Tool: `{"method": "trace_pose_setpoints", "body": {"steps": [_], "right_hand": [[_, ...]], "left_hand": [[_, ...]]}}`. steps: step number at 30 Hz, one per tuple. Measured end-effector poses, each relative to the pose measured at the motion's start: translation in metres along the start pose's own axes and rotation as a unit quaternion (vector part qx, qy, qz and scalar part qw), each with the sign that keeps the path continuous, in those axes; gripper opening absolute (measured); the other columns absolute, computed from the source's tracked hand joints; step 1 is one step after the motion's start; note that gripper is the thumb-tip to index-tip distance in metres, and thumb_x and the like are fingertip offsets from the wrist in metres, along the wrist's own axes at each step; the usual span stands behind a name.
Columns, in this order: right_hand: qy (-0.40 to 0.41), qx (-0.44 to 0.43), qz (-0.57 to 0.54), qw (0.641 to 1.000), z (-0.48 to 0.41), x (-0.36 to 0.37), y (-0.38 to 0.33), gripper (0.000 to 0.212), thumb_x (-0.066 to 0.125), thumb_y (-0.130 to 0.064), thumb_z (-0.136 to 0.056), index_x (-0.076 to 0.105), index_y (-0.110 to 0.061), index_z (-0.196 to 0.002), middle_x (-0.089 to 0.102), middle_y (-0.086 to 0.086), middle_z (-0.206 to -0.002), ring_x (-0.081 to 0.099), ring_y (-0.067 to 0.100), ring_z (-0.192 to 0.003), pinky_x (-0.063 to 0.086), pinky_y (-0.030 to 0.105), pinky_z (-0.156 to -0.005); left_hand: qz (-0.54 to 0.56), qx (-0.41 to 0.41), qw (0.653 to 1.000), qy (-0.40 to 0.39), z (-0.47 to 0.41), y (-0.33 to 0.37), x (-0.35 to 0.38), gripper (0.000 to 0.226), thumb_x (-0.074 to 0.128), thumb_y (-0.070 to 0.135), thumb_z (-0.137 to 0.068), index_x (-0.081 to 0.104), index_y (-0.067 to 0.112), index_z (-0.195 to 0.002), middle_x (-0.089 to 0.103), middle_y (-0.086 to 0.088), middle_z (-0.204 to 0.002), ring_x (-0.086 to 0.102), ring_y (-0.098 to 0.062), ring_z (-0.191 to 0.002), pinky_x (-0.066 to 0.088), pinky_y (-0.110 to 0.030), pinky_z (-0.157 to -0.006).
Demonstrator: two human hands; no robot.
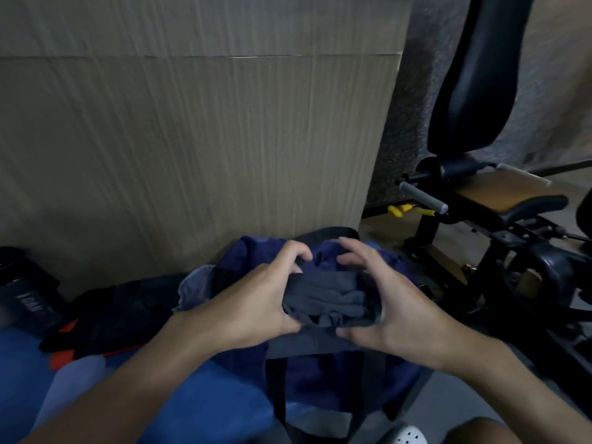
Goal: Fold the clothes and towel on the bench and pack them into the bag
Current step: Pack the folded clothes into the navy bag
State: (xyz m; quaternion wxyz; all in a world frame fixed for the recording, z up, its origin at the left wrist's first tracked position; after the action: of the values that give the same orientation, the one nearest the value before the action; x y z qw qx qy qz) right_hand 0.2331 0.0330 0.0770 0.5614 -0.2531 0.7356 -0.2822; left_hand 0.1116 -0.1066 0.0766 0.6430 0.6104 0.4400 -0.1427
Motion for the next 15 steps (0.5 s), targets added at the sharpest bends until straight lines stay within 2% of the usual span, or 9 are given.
{"method": "trace_pose_setpoints", "body": {"steps": [2,5,7,9,11,13,15], "right_hand": [[-0.054,0.016,0.110,0.992,0.003,0.001,0.000,0.113,0.083,-0.045,-0.070,-0.002,-0.058,-0.144,0.022,-0.038,-0.142,0.032,-0.011,-0.131,0.037,0.019,-0.104],[-0.068,0.016,0.195,0.978,0.005,0.004,0.003,0.110,0.078,-0.055,-0.070,-0.004,-0.055,-0.144,0.026,-0.031,-0.146,0.036,-0.005,-0.128,0.035,0.017,-0.096],[-0.037,0.013,0.157,0.987,0.005,0.003,0.010,0.097,0.078,-0.049,-0.072,0.009,-0.057,-0.139,0.038,-0.029,-0.140,0.045,-0.003,-0.123,0.042,0.022,-0.098],[0.013,0.012,0.083,0.996,0.007,0.000,0.020,0.087,0.081,-0.038,-0.074,0.025,-0.051,-0.139,0.050,-0.026,-0.133,0.052,-0.004,-0.118,0.048,0.028,-0.097],[0.058,0.021,0.008,0.998,0.009,-0.001,0.028,0.081,0.082,-0.028,-0.075,0.035,-0.043,-0.139,0.056,-0.021,-0.129,0.056,-0.006,-0.115,0.050,0.025,-0.095],[0.080,0.029,-0.033,0.996,0.013,0.001,0.033,0.080,0.082,-0.022,-0.075,0.037,-0.043,-0.138,0.059,-0.020,-0.125,0.058,-0.006,-0.111,0.051,0.021,-0.092],[0.080,0.030,-0.032,0.996,0.014,0.005,0.037,0.082,0.083,-0.022,-0.074,0.034,-0.045,-0.137,0.058,-0.022,-0.124,0.058,-0.007,-0.110,0.051,0.020,-0.091]], "left_hand": [[-0.034,0.014,0.999,-0.023,-0.010,0.010,0.007,0.068,0.080,0.016,-0.079,0.029,0.034,-0.119,0.061,0.008,-0.095,0.065,-0.013,-0.078,0.053,-0.042,-0.070],[-0.063,0.041,0.997,-0.028,-0.021,0.025,0.013,0.068,0.079,0.017,-0.080,0.025,0.034,-0.117,0.058,0.009,-0.095,0.062,-0.008,-0.076,0.053,-0.030,-0.068],[-0.061,0.051,0.997,-0.012,-0.025,0.028,0.015,0.075,0.079,0.016,-0.079,0.021,0.039,-0.121,0.052,0.014,-0.108,0.060,-0.002,-0.087,0.049,-0.018,-0.074],[-0.018,0.043,0.999,0.017,-0.027,0.026,0.015,0.081,0.080,0.014,-0.077,0.022,0.040,-0.127,0.048,0.018,-0.117,0.058,0.001,-0.099,0.049,-0.018,-0.083],[0.047,0.024,0.997,0.057,-0.025,0.019,0.017,0.084,0.082,0.017,-0.075,0.025,0.041,-0.132,0.053,0.021,-0.119,0.057,0.003,-0.109,0.047,-0.018,-0.091],[0.094,0.014,0.992,0.080,-0.021,0.015,0.020,0.091,0.085,0.020,-0.075,0.025,0.046,-0.138,0.056,0.024,-0.119,0.055,0.006,-0.115,0.042,-0.012,-0.096],[0.131,0.014,0.988,0.083,-0.021,0.015,0.025,0.095,0.085,0.017,-0.076,0.024,0.046,-0.143,0.061,0.019,-0.118,0.057,0.004,-0.116,0.040,-0.010,-0.097]]}}
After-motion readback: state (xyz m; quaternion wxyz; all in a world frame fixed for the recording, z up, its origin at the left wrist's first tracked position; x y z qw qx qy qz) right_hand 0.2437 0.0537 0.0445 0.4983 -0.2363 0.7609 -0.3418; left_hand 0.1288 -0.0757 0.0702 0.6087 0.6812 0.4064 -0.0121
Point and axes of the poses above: each hand's wrist, its own z-axis away from the middle knuckle, its own x-axis out of the palm, y = z × x, the point moved 5 cm from there along -z, towards the middle knuckle
